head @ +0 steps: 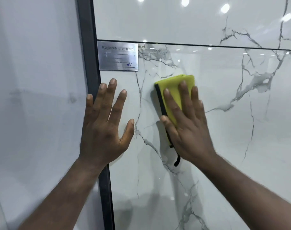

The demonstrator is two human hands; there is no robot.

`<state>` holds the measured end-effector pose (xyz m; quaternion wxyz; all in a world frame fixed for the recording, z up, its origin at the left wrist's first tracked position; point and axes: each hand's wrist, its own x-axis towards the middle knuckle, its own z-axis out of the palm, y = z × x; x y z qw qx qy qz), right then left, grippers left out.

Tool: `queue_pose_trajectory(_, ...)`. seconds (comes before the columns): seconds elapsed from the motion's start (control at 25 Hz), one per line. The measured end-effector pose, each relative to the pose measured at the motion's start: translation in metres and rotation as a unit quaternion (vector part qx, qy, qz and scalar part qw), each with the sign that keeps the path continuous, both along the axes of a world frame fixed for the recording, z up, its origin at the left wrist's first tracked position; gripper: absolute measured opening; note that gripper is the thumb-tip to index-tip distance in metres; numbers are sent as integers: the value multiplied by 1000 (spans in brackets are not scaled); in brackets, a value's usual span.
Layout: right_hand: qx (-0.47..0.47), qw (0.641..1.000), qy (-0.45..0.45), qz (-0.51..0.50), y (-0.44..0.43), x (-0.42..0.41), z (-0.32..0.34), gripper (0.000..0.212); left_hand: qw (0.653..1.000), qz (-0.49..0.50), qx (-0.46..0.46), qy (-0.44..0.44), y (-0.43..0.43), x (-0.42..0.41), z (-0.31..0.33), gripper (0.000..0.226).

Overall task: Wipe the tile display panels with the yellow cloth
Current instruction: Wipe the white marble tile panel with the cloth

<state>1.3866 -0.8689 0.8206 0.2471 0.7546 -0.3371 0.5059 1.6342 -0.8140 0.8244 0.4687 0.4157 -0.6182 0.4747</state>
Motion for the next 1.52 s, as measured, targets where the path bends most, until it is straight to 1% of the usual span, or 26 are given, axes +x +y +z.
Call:
queue_pose_trajectory(0.04,4,999,-33,2,-2,-5,7,63,1000,-6,4,3,0,5,0,67)
queue_pose_trajectory(0.12,59,984,-168,-5,-1,-3,5,63,999,-36,23,19,-3,14,-2,67)
queue_pose_trajectory(0.16,81,976,-203,-15,4,7,-3,63,998,-56,29,27,-5,17,-5,66)
queue_pose_trajectory(0.2,88,980,-179,-26,10,21,-13,65,996,-74,30,33,-7,20,-7,64)
queue_pose_trajectory(0.28,72,996,-49,-17,20,45,-21,64,993,-109,26,45,-10,23,-10,59)
queue_pose_trajectory(0.32,62,998,-9,5,22,49,-12,62,990,-126,26,49,-12,23,-12,57)
queue_pose_trajectory(0.36,57,998,-3,21,23,47,2,60,988,-142,29,54,-13,24,-13,54)
queue_pose_trajectory(0.4,59,997,-28,32,22,45,12,59,986,-153,34,60,-13,25,-15,53)
queue_pose_trajectory(0.52,86,979,-182,17,22,53,4,61,980,-179,45,79,-15,28,-19,53)
queue_pose_trajectory(0.56,92,979,-182,-1,27,66,-5,61,978,-186,47,82,-15,28,-19,53)
queue_pose_trajectory(0.68,37,999,-33,3,36,95,-7,60,975,-195,47,95,-13,28,-17,54)
queue_pose_trajectory(0.72,19,999,-17,21,35,93,5,60,974,-199,47,99,-12,28,-18,55)
queue_pose_trajectory(0.76,18,998,-40,39,32,88,15,59,972,-203,48,103,-12,28,-18,56)
queue_pose_trajectory(0.8,32,994,-91,55,28,82,19,60,971,-207,51,108,-11,28,-19,56)
queue_pose_trajectory(0.88,68,975,-203,61,28,80,4,61,967,-215,60,120,-9,28,-18,57)
queue_pose_trajectory(0.92,86,970,-223,50,34,88,-9,61,966,-215,64,126,-8,29,-18,57)
queue_pose_trajectory(1.0,103,978,-176,45,46,112,-27,63,966,-211,74,131,-8,30,-18,57)
queue_pose_trajectory(1.08,68,992,-83,59,48,121,-16,62,966,-210,84,124,-6,32,-22,56)
queue_pose_trajectory(1.16,41,994,-62,76,41,114,3,62,966,-209,104,110,-3,40,-24,55)
queue_pose_trajectory(1.24,53,982,-156,88,31,98,-2,61,966,-217,119,78,-3,51,-25,55)
queue_pose_trajectory(1.32,94,953,-280,72,39,108,-22,61,962,-231,132,60,-3,58,-25,56)
queue_pose_trajectory(1.36,113,947,-295,55,48,123,-32,62,960,-237,135,61,-3,60,-25,56)
queue_pose_trajectory(1.4,114,957,-262,46,56,140,-40,63,959,-244,133,59,-5,60,-24,56)
queue_pose_trajectory(1.44,87,976,-195,43,62,154,-41,63,957,-256,129,48,-6,63,-24,56)
queue_pose_trajectory(1.48,59,988,-134,48,63,159,-34,62,955,-266,124,31,-7,65,-24,56)
queue_pose_trajectory(1.52,39,992,-103,58,58,156,-22,61,956,-267,122,19,-7,67,-25,56)
